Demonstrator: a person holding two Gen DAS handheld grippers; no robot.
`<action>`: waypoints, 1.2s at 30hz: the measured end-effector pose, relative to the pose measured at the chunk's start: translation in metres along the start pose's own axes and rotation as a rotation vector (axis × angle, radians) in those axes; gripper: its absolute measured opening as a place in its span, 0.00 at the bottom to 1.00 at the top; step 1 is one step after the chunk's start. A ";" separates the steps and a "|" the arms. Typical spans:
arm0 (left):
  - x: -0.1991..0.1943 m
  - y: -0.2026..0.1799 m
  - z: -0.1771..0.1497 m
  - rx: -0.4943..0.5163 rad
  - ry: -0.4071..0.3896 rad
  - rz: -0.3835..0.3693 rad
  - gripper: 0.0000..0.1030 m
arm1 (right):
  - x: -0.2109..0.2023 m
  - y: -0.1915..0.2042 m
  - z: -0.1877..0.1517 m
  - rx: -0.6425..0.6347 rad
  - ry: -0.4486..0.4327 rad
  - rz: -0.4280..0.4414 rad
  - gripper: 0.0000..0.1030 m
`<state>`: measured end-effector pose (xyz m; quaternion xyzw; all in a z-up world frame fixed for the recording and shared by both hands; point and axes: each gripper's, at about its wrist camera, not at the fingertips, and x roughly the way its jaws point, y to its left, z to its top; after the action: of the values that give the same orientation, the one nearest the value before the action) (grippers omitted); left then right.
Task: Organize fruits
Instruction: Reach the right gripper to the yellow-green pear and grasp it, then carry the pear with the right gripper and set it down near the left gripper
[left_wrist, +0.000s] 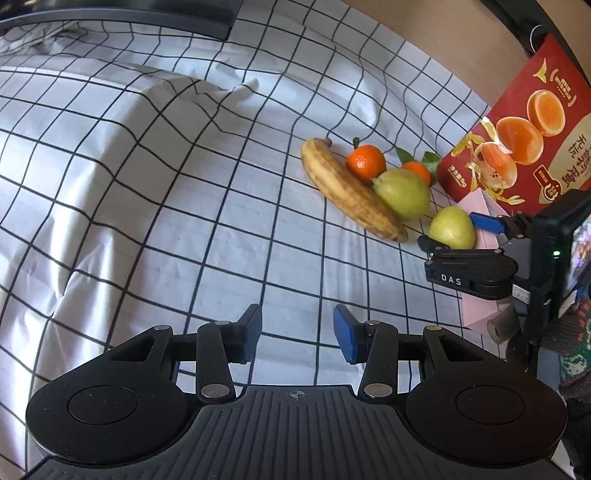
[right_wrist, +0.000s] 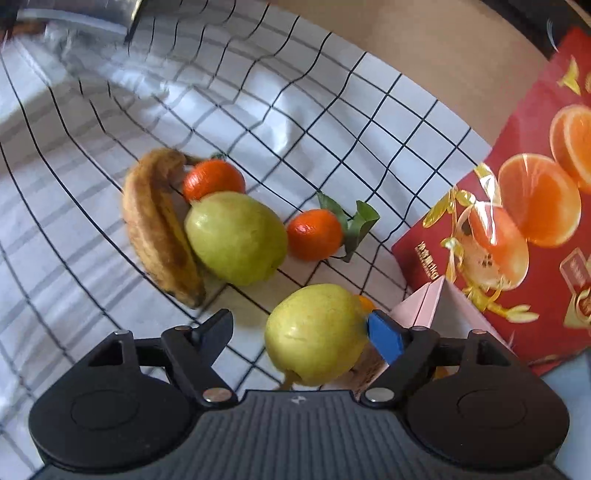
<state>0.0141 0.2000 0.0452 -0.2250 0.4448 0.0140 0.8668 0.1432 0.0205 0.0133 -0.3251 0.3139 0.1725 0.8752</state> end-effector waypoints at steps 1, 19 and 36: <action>0.000 0.001 0.000 0.000 -0.001 -0.002 0.46 | 0.001 0.002 0.001 -0.022 0.006 -0.025 0.70; -0.004 -0.027 -0.004 0.085 -0.018 -0.050 0.46 | -0.092 -0.003 -0.028 0.132 0.101 0.471 0.59; -0.008 -0.037 -0.013 0.106 -0.020 -0.035 0.46 | -0.067 -0.013 -0.035 0.283 0.062 0.590 0.60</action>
<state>0.0074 0.1635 0.0591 -0.1862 0.4320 -0.0226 0.8821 0.0847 -0.0190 0.0432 -0.1005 0.4419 0.3633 0.8140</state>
